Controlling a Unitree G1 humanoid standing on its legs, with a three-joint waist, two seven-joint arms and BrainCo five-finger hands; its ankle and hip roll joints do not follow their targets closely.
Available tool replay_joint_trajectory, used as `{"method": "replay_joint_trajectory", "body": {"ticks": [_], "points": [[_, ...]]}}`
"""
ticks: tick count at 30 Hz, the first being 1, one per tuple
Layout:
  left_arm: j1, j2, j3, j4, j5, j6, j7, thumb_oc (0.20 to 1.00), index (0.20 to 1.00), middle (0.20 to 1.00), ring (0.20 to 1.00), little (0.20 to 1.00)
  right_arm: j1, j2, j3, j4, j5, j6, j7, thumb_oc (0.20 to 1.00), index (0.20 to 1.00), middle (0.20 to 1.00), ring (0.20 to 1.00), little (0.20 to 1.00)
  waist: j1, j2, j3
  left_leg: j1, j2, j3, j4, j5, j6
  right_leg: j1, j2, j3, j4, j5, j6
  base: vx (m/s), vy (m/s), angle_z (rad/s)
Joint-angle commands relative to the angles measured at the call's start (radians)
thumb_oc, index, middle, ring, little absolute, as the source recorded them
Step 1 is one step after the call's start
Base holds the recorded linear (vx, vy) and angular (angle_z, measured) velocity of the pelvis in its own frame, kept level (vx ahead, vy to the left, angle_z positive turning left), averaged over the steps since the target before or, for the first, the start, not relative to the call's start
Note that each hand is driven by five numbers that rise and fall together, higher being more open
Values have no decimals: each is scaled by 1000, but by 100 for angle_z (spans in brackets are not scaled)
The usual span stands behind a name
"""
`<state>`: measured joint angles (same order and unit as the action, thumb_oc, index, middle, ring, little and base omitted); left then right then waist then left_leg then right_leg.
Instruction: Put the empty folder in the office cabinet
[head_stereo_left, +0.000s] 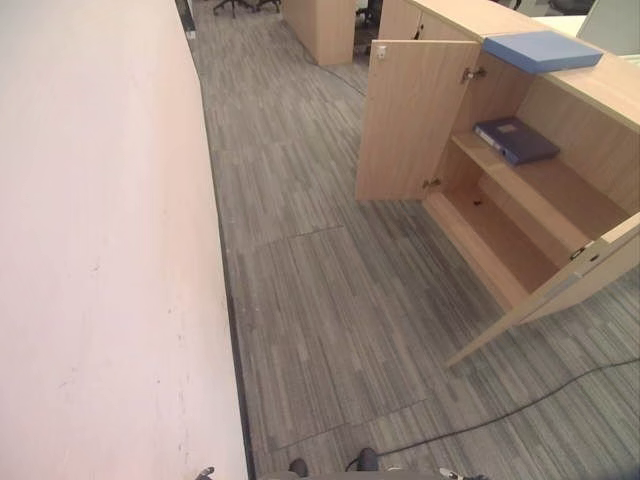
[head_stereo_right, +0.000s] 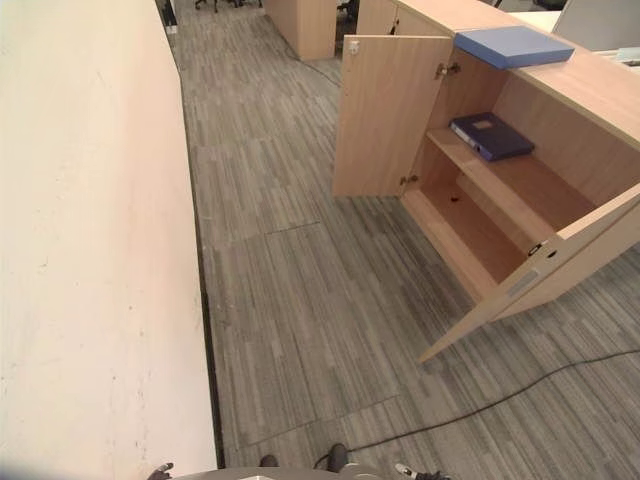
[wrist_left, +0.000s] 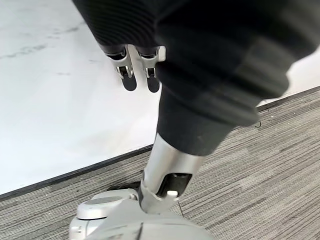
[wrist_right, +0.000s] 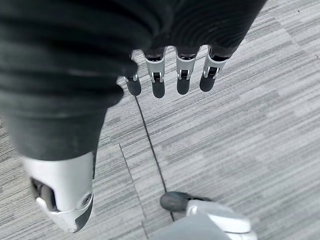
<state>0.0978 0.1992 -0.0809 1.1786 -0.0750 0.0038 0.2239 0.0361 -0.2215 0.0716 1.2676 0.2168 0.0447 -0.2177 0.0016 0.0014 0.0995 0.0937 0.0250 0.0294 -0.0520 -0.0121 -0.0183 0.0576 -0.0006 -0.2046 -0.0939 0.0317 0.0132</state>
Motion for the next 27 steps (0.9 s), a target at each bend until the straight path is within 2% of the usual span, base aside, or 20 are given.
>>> {"method": "replay_joint_trajectory", "body": {"ticks": [1,27], "points": [[-24,8,-2,32,-26,-14,6,1000,1000,1000,1000,1000,-45,0,-15,51,35,-14,-16,1000,1000,1000,1000,1000,-5,-26,-9,-25,-10,64,-35,-8,-26,38,-49,-34,7,-41,97,0,0,0],[-47,5,-42,87,19,0,-58,1000,1000,1000,1000,1000,-40,-7,11,68,-6,4,16,1000,1000,1000,1000,1000,-19,-19,-10,-6,-6,74,-35,-18,-27,47,-48,-27,7,-45,96,0,0,-1]]}}
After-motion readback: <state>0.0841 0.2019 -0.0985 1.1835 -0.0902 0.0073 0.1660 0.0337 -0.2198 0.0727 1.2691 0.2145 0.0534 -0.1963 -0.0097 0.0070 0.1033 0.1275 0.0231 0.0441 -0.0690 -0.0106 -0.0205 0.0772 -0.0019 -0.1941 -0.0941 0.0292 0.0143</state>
